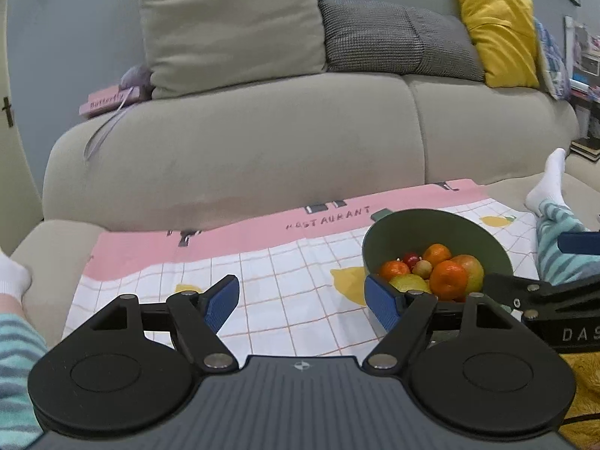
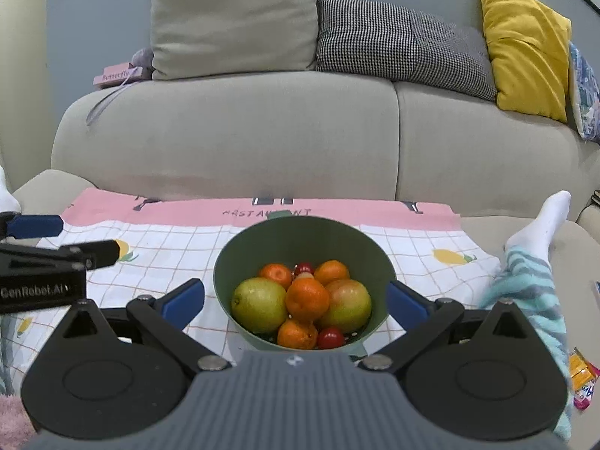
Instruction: Organize fruits
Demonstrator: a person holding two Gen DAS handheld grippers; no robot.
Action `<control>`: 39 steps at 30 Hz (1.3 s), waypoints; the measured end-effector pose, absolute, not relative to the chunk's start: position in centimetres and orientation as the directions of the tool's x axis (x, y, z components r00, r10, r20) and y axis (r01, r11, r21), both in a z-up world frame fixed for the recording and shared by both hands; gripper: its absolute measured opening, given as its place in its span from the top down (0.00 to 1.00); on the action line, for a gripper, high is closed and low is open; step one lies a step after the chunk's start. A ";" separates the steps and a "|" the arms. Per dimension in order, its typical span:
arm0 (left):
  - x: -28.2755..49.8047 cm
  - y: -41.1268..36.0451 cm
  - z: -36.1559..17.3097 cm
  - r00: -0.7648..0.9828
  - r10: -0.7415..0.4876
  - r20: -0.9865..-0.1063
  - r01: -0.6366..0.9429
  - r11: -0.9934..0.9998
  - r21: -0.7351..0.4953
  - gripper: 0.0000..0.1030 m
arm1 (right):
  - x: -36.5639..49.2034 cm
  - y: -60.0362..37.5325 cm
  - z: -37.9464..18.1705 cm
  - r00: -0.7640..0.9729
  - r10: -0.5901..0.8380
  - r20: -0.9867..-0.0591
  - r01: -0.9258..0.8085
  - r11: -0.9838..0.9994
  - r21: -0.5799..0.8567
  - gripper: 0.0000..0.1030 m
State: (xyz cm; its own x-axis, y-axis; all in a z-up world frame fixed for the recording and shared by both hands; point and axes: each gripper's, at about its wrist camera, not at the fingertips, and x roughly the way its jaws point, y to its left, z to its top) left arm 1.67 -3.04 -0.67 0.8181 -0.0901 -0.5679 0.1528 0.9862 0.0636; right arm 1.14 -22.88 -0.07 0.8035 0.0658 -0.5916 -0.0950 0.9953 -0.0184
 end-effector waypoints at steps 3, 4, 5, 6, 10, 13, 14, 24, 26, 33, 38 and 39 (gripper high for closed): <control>2.0 -2.9 -1.4 0.795 -0.099 -0.599 0.157 0.987 0.045 0.13 | 1.5 -22.8 -0.7 0.793 0.060 -0.607 -0.094 0.995 -0.025 0.04; 2.1 -2.8 -1.6 0.785 -0.100 -0.611 0.160 0.986 0.044 0.13 | 1.6 -22.8 -0.8 0.789 0.059 -0.612 -0.094 0.995 -0.025 0.04; 2.3 -2.8 -1.9 0.775 -0.098 -0.625 0.160 0.986 0.044 0.13 | 1.7 -22.7 -1.0 0.784 0.057 -0.618 -0.093 0.995 -0.026 0.04; 2.4 -2.8 -2.1 0.766 -0.094 -0.635 0.158 0.987 0.044 0.13 | 1.9 -22.7 -1.2 0.779 0.056 -0.624 -0.093 0.995 -0.026 0.04; 2.7 -2.8 -2.8 0.745 -0.095 -0.660 0.160 0.986 0.039 0.13 | 2.2 -22.6 -1.7 0.766 0.053 -0.641 -0.096 0.995 -0.033 0.04; 2.8 -2.9 -3.0 0.738 -0.105 -0.667 0.169 0.985 0.032 0.13 | 2.3 -22.6 -2.0 0.760 0.050 -0.648 -0.098 0.994 -0.038 0.04; 2.8 -2.9 -3.0 0.735 -0.107 -0.670 0.171 0.985 0.030 0.13 | 2.4 -22.6 -2.0 0.760 0.050 -0.648 -0.099 0.994 -0.039 0.04; 3.0 -2.7 -2.9 0.732 -0.088 -0.676 0.148 0.988 0.032 0.13 | 2.5 -22.5 -2.2 0.754 0.055 -0.655 -0.110 0.993 -0.043 0.04; 3.0 -2.6 -2.9 0.730 -0.086 -0.678 0.143 0.989 0.028 0.13 | 2.5 -22.4 -2.2 0.755 0.056 -0.654 -0.112 0.993 -0.045 0.04; 3.0 -2.7 -2.7 0.731 -0.089 -0.677 0.145 0.989 0.026 0.12 | 2.3 -22.4 -2.1 0.756 0.058 -0.652 -0.118 0.992 -0.049 0.04; 2.9 -2.6 -2.7 0.732 -0.093 -0.675 0.145 0.989 0.021 0.12 | 2.2 -22.3 -2.0 0.759 0.062 -0.648 -0.120 0.992 -0.046 0.04; 2.9 -2.6 -2.7 0.731 -0.094 -0.675 0.146 0.989 0.021 0.12 | 2.2 -22.3 -2.0 0.759 0.061 -0.648 -0.121 0.991 -0.048 0.04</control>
State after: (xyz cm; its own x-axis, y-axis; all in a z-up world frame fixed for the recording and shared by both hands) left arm 2.89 -2.64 -2.72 0.7314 -0.0935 -0.6755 0.1459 0.9891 0.0210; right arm 2.22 -22.31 -2.02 0.7591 0.0612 -0.6480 -0.1210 0.9915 -0.0480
